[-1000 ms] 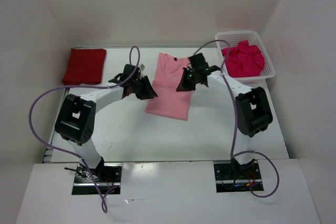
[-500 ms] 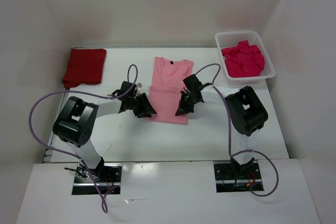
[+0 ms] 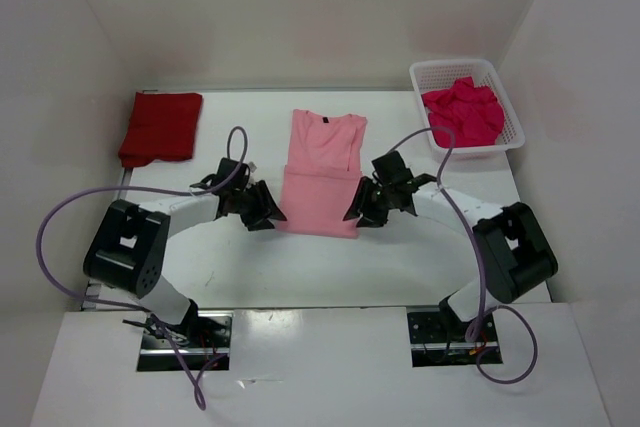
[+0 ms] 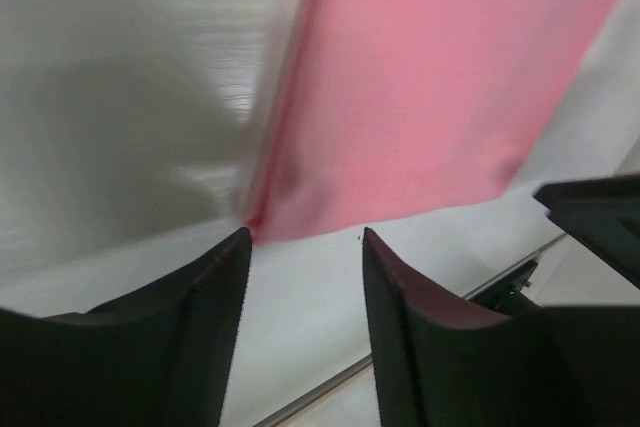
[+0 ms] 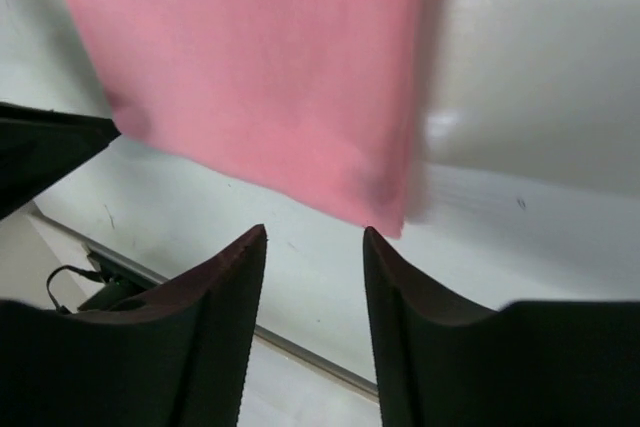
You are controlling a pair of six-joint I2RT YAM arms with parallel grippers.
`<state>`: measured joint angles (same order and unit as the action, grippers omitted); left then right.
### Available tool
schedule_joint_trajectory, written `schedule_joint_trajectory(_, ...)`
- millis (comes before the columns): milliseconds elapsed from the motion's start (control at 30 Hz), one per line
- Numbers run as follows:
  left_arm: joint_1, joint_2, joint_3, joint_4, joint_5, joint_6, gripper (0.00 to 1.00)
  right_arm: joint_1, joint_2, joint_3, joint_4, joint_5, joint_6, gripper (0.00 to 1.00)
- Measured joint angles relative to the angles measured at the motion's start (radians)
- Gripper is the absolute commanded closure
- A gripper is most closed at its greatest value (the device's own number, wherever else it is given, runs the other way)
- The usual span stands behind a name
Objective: Fold and stack the t-shirts
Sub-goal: Grab one side of the 2/3 rectangular tshirt with both arms, then fold the long partially folded tshirt into a neat square
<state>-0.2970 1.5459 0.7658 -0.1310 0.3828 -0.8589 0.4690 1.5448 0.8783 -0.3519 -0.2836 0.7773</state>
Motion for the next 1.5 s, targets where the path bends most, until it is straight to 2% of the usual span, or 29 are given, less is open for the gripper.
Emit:
schedule_joint_trajectory(167,0.0,0.076,-0.007,0.01,0.019,0.007,0.49,-0.012,-0.025,-0.1,0.002,-0.001,0.019,0.47)
schedule_joint_trajectory(267,0.0,0.093,-0.002,0.029,0.029,0.015,0.58,-0.016,-0.003,-0.12,0.003,-0.003,0.023,0.52)
schedule_joint_trajectory(333,0.0,0.108,0.002,0.039,0.037,0.016,0.68,-0.016,0.015,-0.12,0.018,-0.009,0.026,0.56)
schedule_joint_trajectory(433,0.0,0.121,0.003,0.046,0.042,0.016,0.75,-0.016,0.043,-0.12,0.049,-0.023,0.03,0.72)
schedule_joint_trajectory(467,0.0,0.122,0.003,0.047,0.042,0.018,0.81,-0.017,0.051,-0.12,0.058,-0.029,0.032,0.83)
schedule_joint_trajectory(567,0.0,0.123,0.003,0.044,0.037,0.023,0.9,-0.018,0.074,-0.119,0.081,-0.048,0.038,1.0)
schedule_joint_trajectory(600,0.0,0.122,0.003,0.042,0.037,0.024,0.94,-0.018,0.075,-0.119,0.082,-0.051,0.04,1.0)
schedule_joint_trajectory(767,0.0,0.077,-0.015,0.0,0.032,0.051,0.98,-0.018,0.024,-0.147,0.076,-0.049,0.048,1.0)
schedule_joint_trajectory(867,-0.001,-0.029,-0.06,-0.082,0.045,0.071,1.0,-0.003,-0.09,-0.209,0.045,-0.059,0.07,1.0)
schedule_joint_trajectory(1033,-0.002,-0.275,-0.075,-0.303,0.108,0.081,1.0,0.054,-0.363,-0.25,-0.097,-0.105,0.122,1.0)
schedule_joint_trajectory(1100,-0.001,-0.315,-0.044,-0.377,0.128,0.097,1.0,0.047,-0.459,-0.239,-0.149,-0.118,0.128,1.0)
schedule_joint_trajectory(1167,0.002,-0.315,0.002,-0.425,0.14,0.101,1.0,0.008,-0.488,-0.196,-0.199,-0.139,0.121,1.0)
schedule_joint_trajectory(1300,0.037,-0.251,0.156,-0.46,0.135,0.124,1.0,-0.082,-0.362,-0.043,-0.22,-0.151,0.063,1.0)
schedule_joint_trajectory(1500,0.094,0.002,0.459,-0.344,0.063,0.134,1.0,-0.182,0.024,0.295,-0.187,-0.146,-0.05,1.0)
